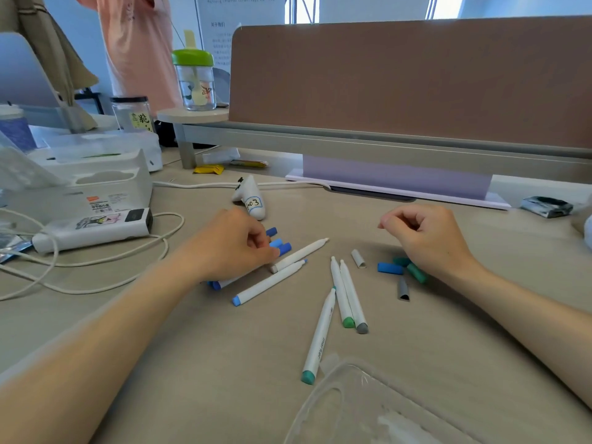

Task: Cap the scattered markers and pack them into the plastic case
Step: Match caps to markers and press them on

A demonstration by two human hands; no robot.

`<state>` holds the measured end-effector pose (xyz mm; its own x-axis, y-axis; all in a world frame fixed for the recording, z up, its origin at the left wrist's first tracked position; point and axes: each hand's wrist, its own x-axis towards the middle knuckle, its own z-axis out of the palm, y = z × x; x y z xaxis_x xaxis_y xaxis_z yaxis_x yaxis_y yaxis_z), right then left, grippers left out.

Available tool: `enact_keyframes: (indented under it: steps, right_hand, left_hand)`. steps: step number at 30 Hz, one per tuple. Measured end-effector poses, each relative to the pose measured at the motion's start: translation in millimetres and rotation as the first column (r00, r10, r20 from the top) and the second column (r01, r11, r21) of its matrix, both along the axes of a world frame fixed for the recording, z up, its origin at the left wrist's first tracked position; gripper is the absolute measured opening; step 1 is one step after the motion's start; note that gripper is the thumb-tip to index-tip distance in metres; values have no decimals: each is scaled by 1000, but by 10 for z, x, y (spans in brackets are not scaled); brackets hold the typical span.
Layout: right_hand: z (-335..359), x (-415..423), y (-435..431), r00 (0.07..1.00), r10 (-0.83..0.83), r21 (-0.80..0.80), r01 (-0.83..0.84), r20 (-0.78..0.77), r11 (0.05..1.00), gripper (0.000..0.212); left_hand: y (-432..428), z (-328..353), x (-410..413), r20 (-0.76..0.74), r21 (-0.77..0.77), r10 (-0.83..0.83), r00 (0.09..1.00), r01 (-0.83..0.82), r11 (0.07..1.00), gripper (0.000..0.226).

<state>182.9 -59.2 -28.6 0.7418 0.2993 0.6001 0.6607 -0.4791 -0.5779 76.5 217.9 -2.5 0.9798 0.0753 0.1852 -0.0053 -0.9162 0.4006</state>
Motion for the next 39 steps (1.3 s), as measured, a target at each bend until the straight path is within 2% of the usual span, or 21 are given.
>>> enact_keyframes:
  steps: [6,10,14,17,21,24,26,30,34,39]
  right_hand:
    - [33,108,-78,996,-34,67,39,-83,997,29]
    - [13,192,-147,995,-37,43,42,-96,998,37]
    - [30,225,-231,996,14,7,-14,-93,1000,34]
    - [30,190,-277,987,137,-153,-149,-87,977,24]
    - [10,146,-256,957,263,-400,-292,-126,869,17]
    - [-2,144,-241,946,297,-506,-322,-131,801,14]
    - [-9,152,-239,946,292,-520,-322,-142,791,11]
    - [-9,160,-229,944,285,-524,-331,-169,785,10]
    - [-11,140,-200,946,290,-499,-322,-143,804,12]
    - [-20,123,-161,955,276,-413,-294,-104,862,18]
  left_hand:
    - [-32,9,-41,-91,53,-63,994,68,996,27]
    - [-74,22,-65,-199,131,-112,974,140,981,27]
    - [-82,31,-61,-221,149,-117,968,152,977,24]
    - [-74,25,-59,-217,151,-134,967,169,974,23]
    - [-62,14,-61,-184,140,-150,971,177,974,23]
    - [-60,22,-65,-133,109,-154,979,169,980,22]
    - [-65,32,-65,-114,76,-151,982,160,984,22]
    - [-55,51,-63,-128,-117,-140,982,126,985,21]
    - [-54,72,-79,-144,-282,-137,980,93,955,23]
    - [-97,59,-94,-200,-341,-182,963,105,934,26]
